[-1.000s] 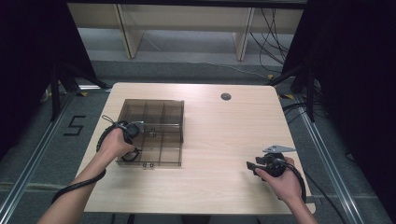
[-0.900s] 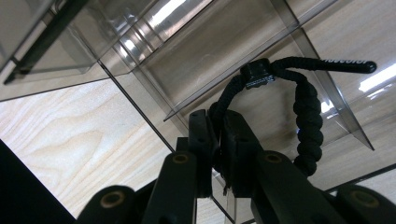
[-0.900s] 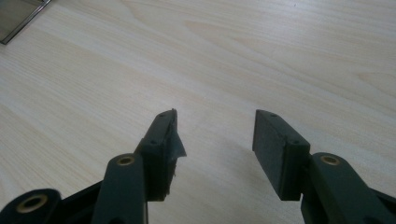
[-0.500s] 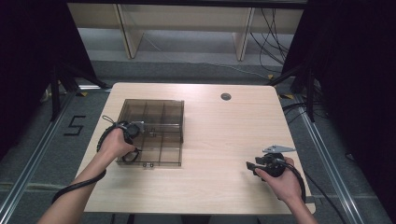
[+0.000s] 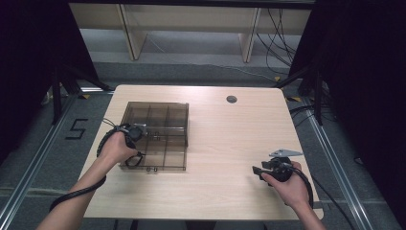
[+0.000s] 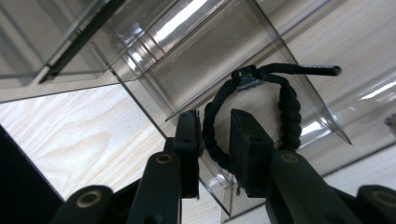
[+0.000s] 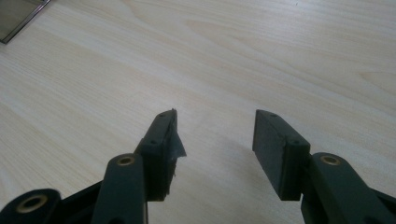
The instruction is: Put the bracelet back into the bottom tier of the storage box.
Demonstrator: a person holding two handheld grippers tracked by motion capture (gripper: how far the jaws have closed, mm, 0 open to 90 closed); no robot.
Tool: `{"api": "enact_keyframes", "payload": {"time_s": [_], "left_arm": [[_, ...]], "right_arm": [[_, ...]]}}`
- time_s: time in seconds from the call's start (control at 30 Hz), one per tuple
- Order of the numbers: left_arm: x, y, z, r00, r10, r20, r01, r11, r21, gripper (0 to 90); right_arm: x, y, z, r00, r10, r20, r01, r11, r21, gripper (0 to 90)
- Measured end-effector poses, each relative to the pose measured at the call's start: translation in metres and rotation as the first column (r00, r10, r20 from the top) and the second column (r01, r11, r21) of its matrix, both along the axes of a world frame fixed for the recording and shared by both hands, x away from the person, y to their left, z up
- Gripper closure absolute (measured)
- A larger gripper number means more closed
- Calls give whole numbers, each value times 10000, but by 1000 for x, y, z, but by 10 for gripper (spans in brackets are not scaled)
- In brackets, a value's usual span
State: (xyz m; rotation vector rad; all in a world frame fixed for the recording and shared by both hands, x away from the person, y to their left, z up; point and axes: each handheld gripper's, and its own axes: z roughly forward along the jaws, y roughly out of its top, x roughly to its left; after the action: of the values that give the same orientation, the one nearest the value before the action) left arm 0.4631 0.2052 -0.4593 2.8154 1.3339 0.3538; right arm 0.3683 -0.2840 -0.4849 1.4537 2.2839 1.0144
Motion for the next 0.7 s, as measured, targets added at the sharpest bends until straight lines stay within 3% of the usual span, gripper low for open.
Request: {"api": "enact_keyframes", "payload": {"time_s": [0.2, 0.37, 0.4, 0.43, 0.6, 0.63, 0.7], "left_arm": [[-7, -4, 11, 9992, -178, 345, 183, 9997, -166, 710], [-12, -12, 15, 9990, -260, 354, 273, 9990, -364, 751], [-15, -17, 16, 9998, -127, -174, 114, 9975, -699, 755], [-17, -19, 14, 9997, -168, -181, 152, 9961, -869, 761], [-16, -24, 7, 9989, -245, -412, 213, 9967, -779, 795], [-16, -25, 4, 9992, -71, -388, 39, 9966, -829, 802], [-14, -25, 1, 9973, -205, -708, 154, 9973, -712, 815]], "right_arm": [[0, 0, 0, 10000, 18, 37, -18, 9998, -181, 509], [-1, 0, 1, 10000, -81, -2, 81, 9998, -183, 509], [-1, 0, 1, 9999, -98, -26, 97, 9998, -178, 510], [-1, 0, 1, 10000, -70, -32, 70, 9998, -165, 510], [0, -1, 1, 9999, -5, 115, 8, 9997, -224, 510], [-1, -1, 1, 9999, -19, 107, 21, 9998, -217, 510], [-1, -1, 1, 9999, -90, -70, 89, 9998, -166, 511]]}}
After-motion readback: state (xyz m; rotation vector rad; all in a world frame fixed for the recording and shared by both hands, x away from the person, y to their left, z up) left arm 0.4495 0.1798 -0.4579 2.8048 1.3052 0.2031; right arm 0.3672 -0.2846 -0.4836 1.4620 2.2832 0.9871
